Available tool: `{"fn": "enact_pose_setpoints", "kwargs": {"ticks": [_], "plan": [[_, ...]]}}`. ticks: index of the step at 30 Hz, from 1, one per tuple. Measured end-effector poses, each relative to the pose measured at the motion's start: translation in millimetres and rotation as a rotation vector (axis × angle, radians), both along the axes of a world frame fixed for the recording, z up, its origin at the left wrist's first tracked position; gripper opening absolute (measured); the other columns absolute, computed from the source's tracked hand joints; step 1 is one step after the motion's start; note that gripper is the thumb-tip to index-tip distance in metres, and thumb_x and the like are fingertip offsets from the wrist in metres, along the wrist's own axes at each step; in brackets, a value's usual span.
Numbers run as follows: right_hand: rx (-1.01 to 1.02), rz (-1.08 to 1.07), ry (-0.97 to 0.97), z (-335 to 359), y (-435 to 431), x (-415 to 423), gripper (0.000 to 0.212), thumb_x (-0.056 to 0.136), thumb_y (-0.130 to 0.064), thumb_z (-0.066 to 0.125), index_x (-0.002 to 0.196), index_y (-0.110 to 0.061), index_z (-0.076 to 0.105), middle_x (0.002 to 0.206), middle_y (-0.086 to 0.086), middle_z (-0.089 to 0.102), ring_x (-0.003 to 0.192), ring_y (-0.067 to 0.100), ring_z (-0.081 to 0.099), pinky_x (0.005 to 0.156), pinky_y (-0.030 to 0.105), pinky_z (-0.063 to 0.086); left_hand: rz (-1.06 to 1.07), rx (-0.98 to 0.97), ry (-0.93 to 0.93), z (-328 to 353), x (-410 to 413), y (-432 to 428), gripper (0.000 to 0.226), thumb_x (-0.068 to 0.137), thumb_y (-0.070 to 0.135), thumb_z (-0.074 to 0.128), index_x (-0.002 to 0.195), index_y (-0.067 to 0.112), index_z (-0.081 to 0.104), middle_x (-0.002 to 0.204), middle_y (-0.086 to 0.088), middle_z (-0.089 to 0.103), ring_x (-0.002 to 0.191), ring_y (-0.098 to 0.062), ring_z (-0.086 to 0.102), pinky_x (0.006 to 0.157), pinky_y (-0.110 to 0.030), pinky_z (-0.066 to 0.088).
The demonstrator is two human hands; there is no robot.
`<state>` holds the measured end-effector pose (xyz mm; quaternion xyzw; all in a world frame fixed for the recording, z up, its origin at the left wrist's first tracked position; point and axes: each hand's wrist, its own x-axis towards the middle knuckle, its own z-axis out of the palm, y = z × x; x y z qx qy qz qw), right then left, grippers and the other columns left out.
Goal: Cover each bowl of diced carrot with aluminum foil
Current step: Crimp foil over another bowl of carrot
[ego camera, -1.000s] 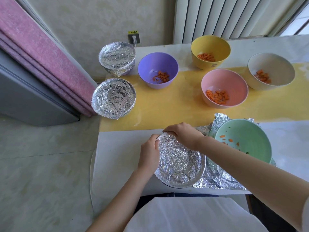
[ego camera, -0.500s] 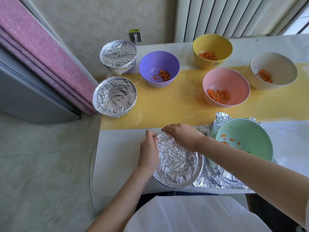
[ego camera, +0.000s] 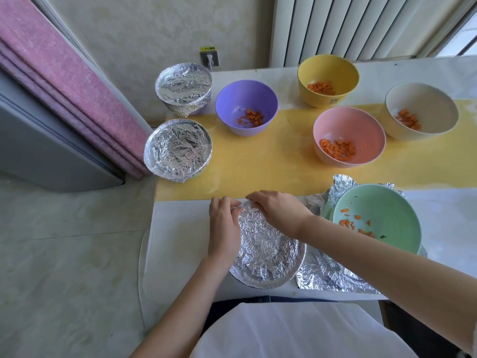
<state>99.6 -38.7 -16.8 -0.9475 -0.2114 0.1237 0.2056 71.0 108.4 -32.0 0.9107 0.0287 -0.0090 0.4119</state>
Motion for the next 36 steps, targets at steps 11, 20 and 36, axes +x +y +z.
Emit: {"fn": "enact_pose_setpoints", "kwargs": {"ticks": [11,20,36], "plan": [[-0.098,0.04,-0.058,8,3,3,0.031,0.096,-0.005,0.041,0.124,-0.015,0.051,0.11,0.0,0.062,0.094,0.021,0.062,0.061,0.025,0.038,0.01,-0.002,-0.029,2,1,-3,0.004,0.091,0.001,0.054,0.089,0.001,0.057,0.095,-0.003,0.041,0.085,-0.026,0.051,0.071,-0.018,0.032],[-0.16,0.101,-0.061,13,7,7,0.034,0.09,-0.001,0.04,0.12,-0.012,0.053,0.107,0.004,0.065,0.089,0.027,0.063,0.071,0.037,0.05,-0.016,0.001,-0.032,3,1,-6,0.006,0.094,0.003,0.05,0.092,0.0,0.055,0.097,-0.002,0.038,0.087,-0.023,0.048,0.072,-0.017,0.03],[0.236,-0.117,0.066,10,-10,-7,0.03,0.097,-0.025,0.047,0.119,-0.01,0.061,0.106,0.007,0.069,0.092,0.025,0.065,0.075,0.025,0.043,-0.036,0.03,-0.156,5,-15,5,0.018,0.094,0.004,0.048,0.111,0.008,0.055,0.103,0.004,0.033,0.098,-0.02,0.045,0.083,-0.027,0.04]]}}
